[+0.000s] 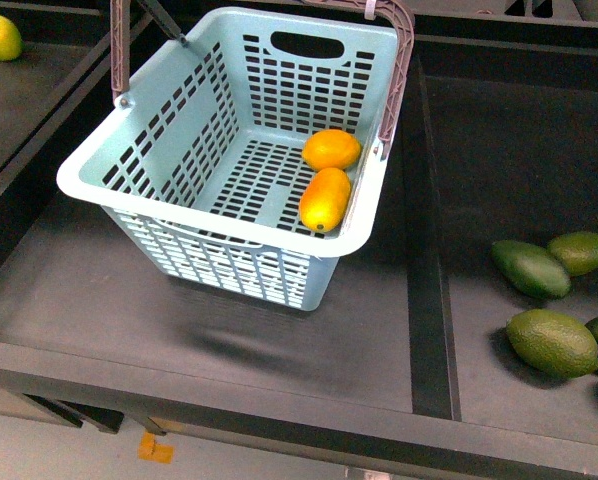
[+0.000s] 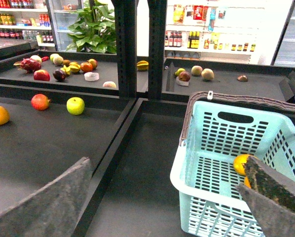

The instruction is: Pick lemon and mango into basket

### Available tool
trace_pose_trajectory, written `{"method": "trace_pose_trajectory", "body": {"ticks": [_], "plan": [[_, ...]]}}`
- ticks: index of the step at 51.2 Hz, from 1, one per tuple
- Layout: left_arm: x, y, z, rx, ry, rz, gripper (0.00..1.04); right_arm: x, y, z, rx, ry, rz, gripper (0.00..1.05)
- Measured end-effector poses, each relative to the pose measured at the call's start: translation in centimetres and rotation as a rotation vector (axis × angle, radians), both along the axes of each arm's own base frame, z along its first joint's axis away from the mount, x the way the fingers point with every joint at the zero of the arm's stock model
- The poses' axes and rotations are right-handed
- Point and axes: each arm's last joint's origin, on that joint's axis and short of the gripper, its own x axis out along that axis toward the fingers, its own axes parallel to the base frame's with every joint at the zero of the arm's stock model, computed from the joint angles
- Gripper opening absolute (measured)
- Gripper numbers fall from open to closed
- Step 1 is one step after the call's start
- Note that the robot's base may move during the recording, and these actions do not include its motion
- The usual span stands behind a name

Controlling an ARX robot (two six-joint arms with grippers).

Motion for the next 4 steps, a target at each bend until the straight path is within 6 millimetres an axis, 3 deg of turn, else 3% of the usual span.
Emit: {"method": "trace_pose_trajectory", "body": {"ticks": [4], "plan": [[0.0, 0.0, 0.0, 0.002, 0.0, 0.0, 0.98, 0.0, 0.0, 0.0, 0.0, 0.0, 0.0, 0.96]]}}
